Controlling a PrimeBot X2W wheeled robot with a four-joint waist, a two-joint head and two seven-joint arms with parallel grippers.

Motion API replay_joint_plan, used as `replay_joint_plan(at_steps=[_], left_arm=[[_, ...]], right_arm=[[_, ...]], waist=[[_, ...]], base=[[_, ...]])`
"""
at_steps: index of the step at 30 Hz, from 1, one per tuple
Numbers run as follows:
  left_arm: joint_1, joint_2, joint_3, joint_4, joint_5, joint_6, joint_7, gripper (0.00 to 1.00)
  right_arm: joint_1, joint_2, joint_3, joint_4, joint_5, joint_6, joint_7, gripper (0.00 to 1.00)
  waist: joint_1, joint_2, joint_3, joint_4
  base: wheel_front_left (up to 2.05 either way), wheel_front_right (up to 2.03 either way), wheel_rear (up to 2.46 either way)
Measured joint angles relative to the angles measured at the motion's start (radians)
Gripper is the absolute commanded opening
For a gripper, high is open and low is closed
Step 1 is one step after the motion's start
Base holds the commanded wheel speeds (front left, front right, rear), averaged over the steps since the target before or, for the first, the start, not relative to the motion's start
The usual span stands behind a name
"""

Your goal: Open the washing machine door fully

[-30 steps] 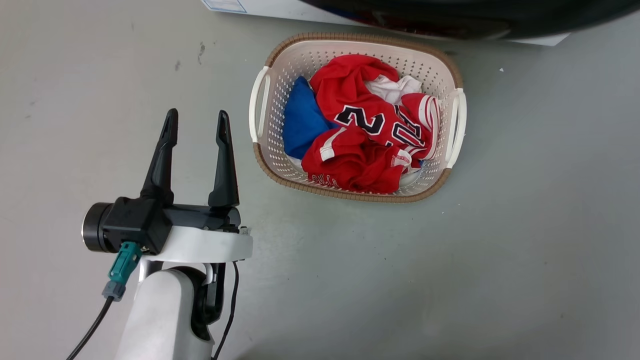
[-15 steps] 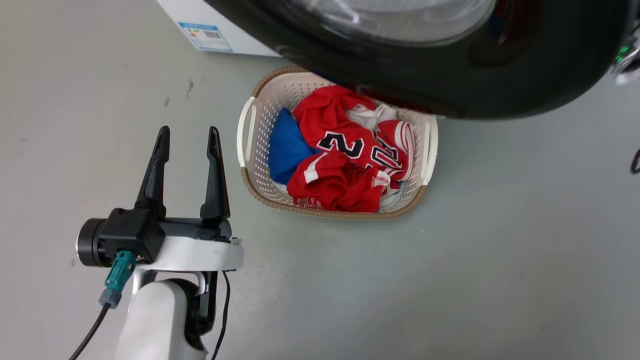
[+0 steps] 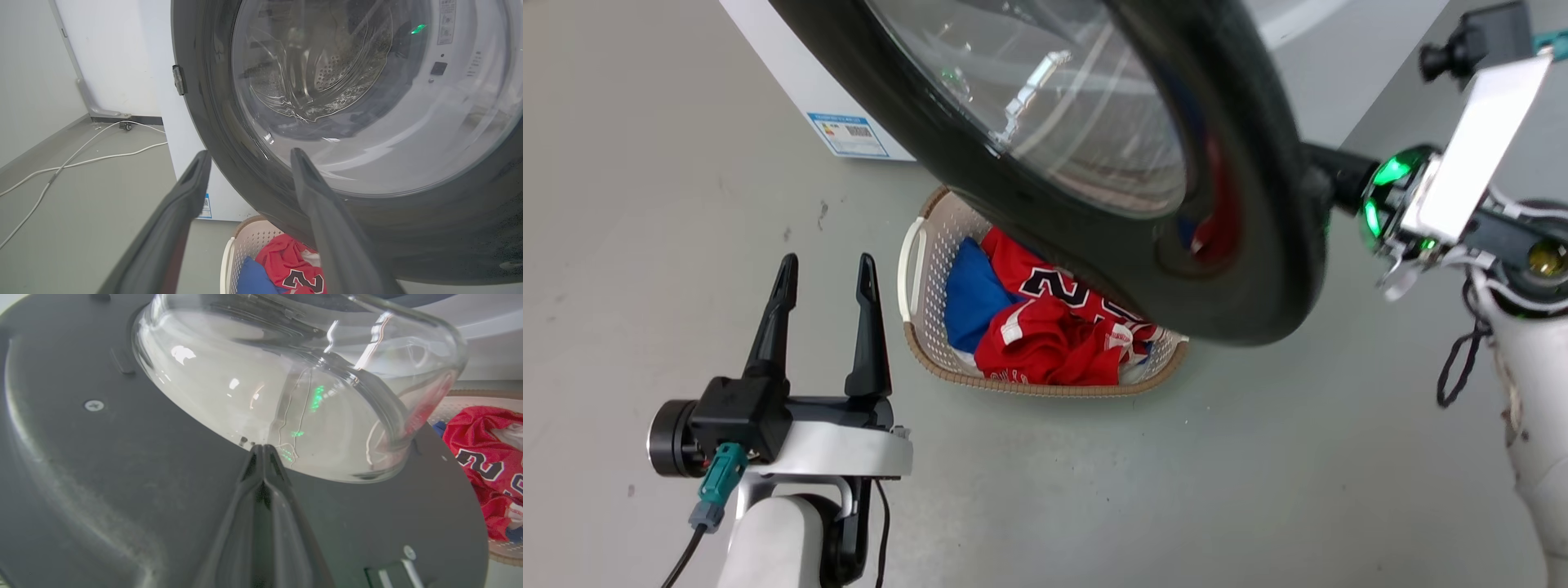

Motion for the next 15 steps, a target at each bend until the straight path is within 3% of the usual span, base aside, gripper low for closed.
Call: replay_joint_plan(at_steps=[15], left_arm=[[0.094,0.000,0.007,0.011,0.008,0.005,0.000,1.00]], right_arm=[[0.242,0.080,0.079,-0.132,0.054,0.000,0.028,0.00]], waist=[[-0.0001,0.0000,-0.130,-0.012]], base=[[0.00,0.00,0.00]])
